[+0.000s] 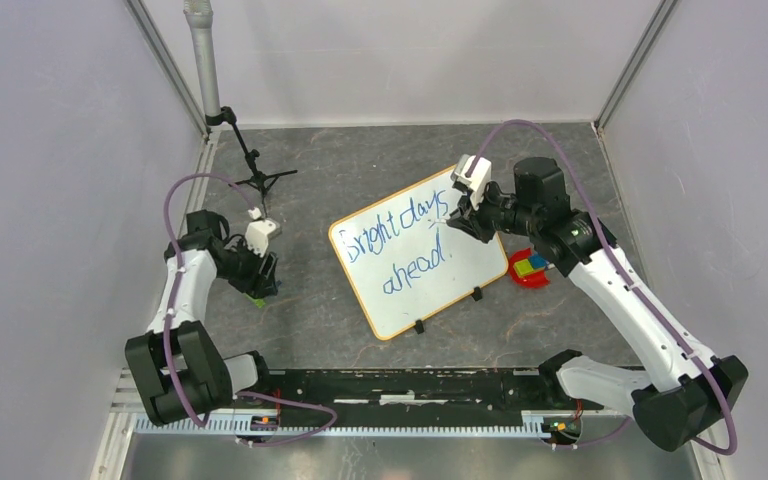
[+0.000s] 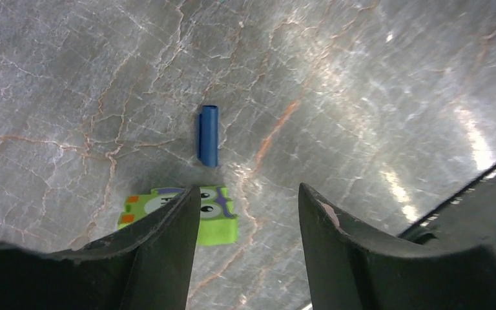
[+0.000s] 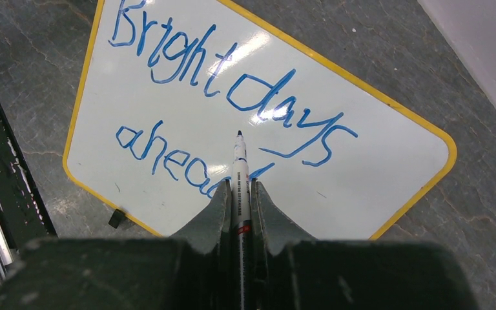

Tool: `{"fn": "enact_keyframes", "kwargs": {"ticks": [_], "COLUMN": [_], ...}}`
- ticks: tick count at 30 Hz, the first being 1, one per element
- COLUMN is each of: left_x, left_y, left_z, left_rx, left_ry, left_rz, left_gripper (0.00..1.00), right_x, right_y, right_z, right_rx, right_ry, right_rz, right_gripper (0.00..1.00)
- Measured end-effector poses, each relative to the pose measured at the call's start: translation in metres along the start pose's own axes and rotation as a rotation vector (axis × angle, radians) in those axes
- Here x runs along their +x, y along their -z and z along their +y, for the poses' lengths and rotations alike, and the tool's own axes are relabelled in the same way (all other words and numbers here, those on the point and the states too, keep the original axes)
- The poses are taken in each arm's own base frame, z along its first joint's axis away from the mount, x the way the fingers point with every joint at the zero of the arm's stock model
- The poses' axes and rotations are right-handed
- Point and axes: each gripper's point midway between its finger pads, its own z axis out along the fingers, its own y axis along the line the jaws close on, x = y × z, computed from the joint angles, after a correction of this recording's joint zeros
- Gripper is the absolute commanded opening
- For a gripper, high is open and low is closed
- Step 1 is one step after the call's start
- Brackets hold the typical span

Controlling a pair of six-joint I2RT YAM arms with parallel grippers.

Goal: Write a sentence on the whiteboard
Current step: Pick up the pen cap from the center of the board.

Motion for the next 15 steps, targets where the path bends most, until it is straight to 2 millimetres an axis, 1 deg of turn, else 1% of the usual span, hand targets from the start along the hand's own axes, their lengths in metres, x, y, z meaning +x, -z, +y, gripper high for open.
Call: {"fn": "enact_keyframes", "kwargs": {"ticks": [4,10,15], "left_x": [0.011,0.02,0.024], "left_y": [-0.017,-0.038,-0.049], "left_z": [0.01,0.027,0.035], "left_rx": [-0.047,-0.099,-0.102], "left_ry": [-0.063,-0.122,-0.161], "left_rz": [0.023,0.045,0.069], "left_gripper": [0.61,0.58,0.52], "right_x": [0.001,0.005,0.009], "right_y": [0.0,-0.002,-0.005], "right_z": [-0.002,-0.005,-0.007], "right_rx": [0.004,0.01,0.009], "right_ry": [-0.014,-0.032,-0.043], "right_rz": [0.003,0.013,0.025], "right_gripper": [0.0,0.0,0.0]}}
